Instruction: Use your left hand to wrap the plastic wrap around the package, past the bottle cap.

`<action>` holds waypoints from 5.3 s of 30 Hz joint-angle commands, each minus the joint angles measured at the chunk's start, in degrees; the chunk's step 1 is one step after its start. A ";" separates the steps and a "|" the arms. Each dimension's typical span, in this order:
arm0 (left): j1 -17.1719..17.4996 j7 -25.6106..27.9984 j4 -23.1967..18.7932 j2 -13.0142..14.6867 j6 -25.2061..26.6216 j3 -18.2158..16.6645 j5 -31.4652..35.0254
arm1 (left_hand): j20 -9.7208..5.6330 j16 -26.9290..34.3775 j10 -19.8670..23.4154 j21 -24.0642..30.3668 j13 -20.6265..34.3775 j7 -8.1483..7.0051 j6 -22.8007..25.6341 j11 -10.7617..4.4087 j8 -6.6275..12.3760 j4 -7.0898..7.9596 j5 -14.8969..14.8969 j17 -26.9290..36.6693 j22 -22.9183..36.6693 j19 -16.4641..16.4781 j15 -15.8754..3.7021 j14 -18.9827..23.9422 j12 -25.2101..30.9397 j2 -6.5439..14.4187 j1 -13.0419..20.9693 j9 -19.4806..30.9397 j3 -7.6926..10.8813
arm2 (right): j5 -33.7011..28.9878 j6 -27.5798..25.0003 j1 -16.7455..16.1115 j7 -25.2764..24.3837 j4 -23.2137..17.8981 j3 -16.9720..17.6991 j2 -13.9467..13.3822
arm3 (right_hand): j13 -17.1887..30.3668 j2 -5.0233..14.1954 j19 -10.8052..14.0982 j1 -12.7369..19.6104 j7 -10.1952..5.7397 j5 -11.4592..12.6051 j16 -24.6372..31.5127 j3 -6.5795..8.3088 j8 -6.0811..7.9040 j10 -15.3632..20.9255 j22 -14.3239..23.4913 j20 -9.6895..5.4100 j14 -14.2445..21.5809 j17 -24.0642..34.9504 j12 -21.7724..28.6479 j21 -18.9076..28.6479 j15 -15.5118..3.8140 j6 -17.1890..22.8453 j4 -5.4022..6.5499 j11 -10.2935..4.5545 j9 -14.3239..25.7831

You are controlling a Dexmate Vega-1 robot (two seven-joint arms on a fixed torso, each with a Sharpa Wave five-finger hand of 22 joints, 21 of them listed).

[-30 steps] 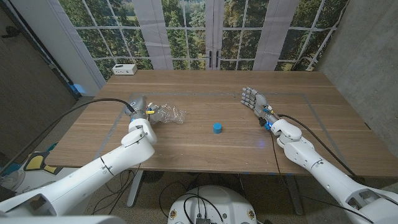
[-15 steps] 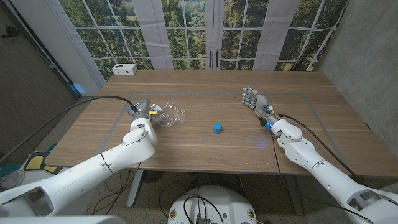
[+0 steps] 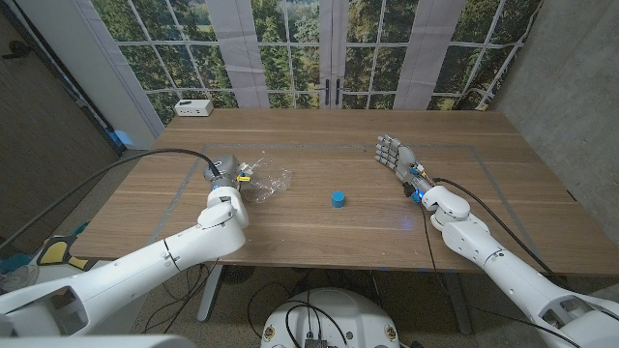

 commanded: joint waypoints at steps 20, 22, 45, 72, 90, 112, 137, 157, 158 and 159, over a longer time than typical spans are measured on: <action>9.86 16.13 2.34 -8.43 -8.03 -11.87 2.36 | -2.49 2.38 15.34 2.66 5.66 1.33 12.10 -8.36 4.24 -0.11 0.24 0.51 0.47 3.07 -7.73 9.56 5.46 6.56 12.62 3.75 1.49 | 0.20 -0.18 0.42 -0.26 0.61 0.07 0.37 | 0.07 0.16 0.16 -0.68 -0.18 -0.14 0.16 -0.40 -0.10 0.29 0.17 0.02 0.29 0.26 0.27 0.01 0.04 0.45 0.17 -0.11 0.15; 10.10 20.44 3.00 -10.34 -5.23 -12.05 5.33 | -2.43 2.12 15.14 2.72 5.83 1.35 11.93 -8.30 4.19 -0.01 0.20 0.40 0.49 3.06 -7.63 9.32 5.46 6.55 12.58 3.87 1.49 | 0.21 -0.33 0.44 -0.38 0.60 0.10 0.33 | 0.07 0.19 0.20 -0.68 -0.22 -0.14 0.15 -0.40 -0.12 0.28 0.17 0.00 0.28 0.27 0.26 0.02 0.03 0.40 0.17 -0.12 0.15; 2.85 22.07 8.89 -8.56 1.63 1.16 24.04 | -2.14 0.98 14.23 2.95 7.93 -0.07 11.23 -9.00 4.12 0.85 -0.32 0.47 0.63 1.77 -8.02 8.72 6.14 7.02 12.32 5.15 1.00 | 2.25 -0.12 -0.56 1.10 0.17 1.31 -0.10 | 0.09 0.08 0.56 -0.99 -0.29 -0.16 0.15 -0.61 -0.24 0.07 0.17 0.08 0.45 0.30 0.05 0.13 0.01 0.03 0.24 -0.05 0.15; -6.31 -10.73 13.59 0.80 -1.22 16.99 66.26 | -3.81 0.64 13.68 3.44 9.45 -3.30 12.45 -9.66 4.10 0.73 -0.43 0.90 0.58 1.63 -9.09 8.14 6.27 6.78 12.85 4.88 0.02 | 3.74 0.43 -3.51 0.93 -2.48 3.25 -2.20 | 0.11 -0.32 0.76 -1.90 -0.44 -0.14 0.19 -1.18 -0.35 -0.36 0.17 -0.03 0.70 0.41 -0.22 0.16 0.04 -0.43 0.62 -0.32 0.15; 3.84 -27.17 9.15 1.67 -26.14 -0.12 83.74 | -5.87 0.35 14.06 3.58 10.37 -6.22 13.46 -9.79 4.18 0.77 -0.11 1.27 0.38 1.20 -9.75 7.14 6.11 6.61 13.52 4.38 -1.04 | 3.85 0.66 -4.96 0.25 -4.41 4.11 -3.33 | 0.12 -0.45 0.81 -2.29 -0.47 -0.11 0.15 -1.42 -0.32 -0.37 0.17 0.00 0.72 0.44 -0.25 0.15 0.03 -0.50 0.78 -0.35 0.15; 7.56 -16.58 15.32 -7.61 -32.86 -2.69 72.16 | -7.98 0.52 14.67 3.82 10.46 -6.15 14.19 -10.00 4.20 1.20 0.01 1.53 0.15 1.33 -9.67 6.96 5.23 6.69 13.48 3.72 -2.16 | 3.12 1.40 -4.22 0.46 -3.39 3.68 -2.94 | 0.13 -0.52 1.04 -2.67 -0.51 -0.04 0.14 -1.67 -0.29 -0.20 0.17 -0.08 0.86 0.46 -0.22 0.20 0.13 -0.58 0.92 -0.20 0.15; 10.87 0.08 16.45 -15.29 -39.69 -9.44 25.98 | -8.49 0.70 15.88 4.37 9.01 -5.07 14.45 -10.06 3.86 0.83 -0.03 1.37 -0.01 1.93 -9.49 7.72 3.42 6.44 14.29 2.87 -2.96 | 2.12 0.53 -3.19 -0.61 -2.42 3.34 -3.07 | 0.15 -0.65 1.20 -3.69 -0.57 0.01 0.16 -2.10 -0.24 0.16 0.16 -0.03 1.05 0.57 -0.12 0.21 0.10 -0.63 1.53 -0.08 0.15; 13.02 -6.93 10.38 -20.57 -30.50 -24.04 -18.96 | -3.61 -0.28 17.90 4.25 7.99 -0.60 7.47 -9.41 -0.25 1.18 -0.11 0.20 -0.07 0.30 -7.33 8.45 2.39 6.47 13.80 2.03 -2.89 | 2.16 0.48 -2.58 -0.09 -1.68 3.25 -2.97 | 0.15 -0.65 1.21 -4.01 -0.54 0.11 0.07 -2.13 -0.21 0.24 0.16 -0.07 1.19 0.48 -0.14 0.17 0.18 -0.65 1.72 -0.23 0.15; 12.54 -8.50 10.72 -19.21 -31.36 -23.69 -20.27 | -3.39 -0.36 17.85 4.31 8.05 -0.33 6.50 -9.27 -0.77 1.15 -0.03 0.13 -0.06 0.35 -7.21 8.55 2.34 6.50 13.81 1.94 -2.77 | 2.02 0.53 -2.59 -0.15 -1.71 3.23 -3.02 | 0.15 -0.64 1.21 -4.02 -0.52 0.12 0.07 -2.12 -0.20 0.22 0.16 -0.04 1.22 0.48 -0.15 0.16 0.18 -0.65 1.73 -0.23 0.15; 12.34 -8.12 11.31 -17.18 -34.45 -21.95 -18.91 | -2.82 -0.62 16.90 4.31 8.14 0.20 4.75 -8.74 -1.84 1.38 0.14 0.01 -0.03 0.06 -6.68 8.68 1.84 6.66 13.38 1.71 -2.58 | 2.05 0.49 -2.64 -0.22 -1.79 3.25 -3.02 | 0.15 -0.64 1.20 -4.03 -0.54 0.12 0.05 -2.12 -0.21 0.23 0.16 -0.07 1.19 0.47 -0.15 0.16 0.15 -0.66 1.74 -0.24 0.15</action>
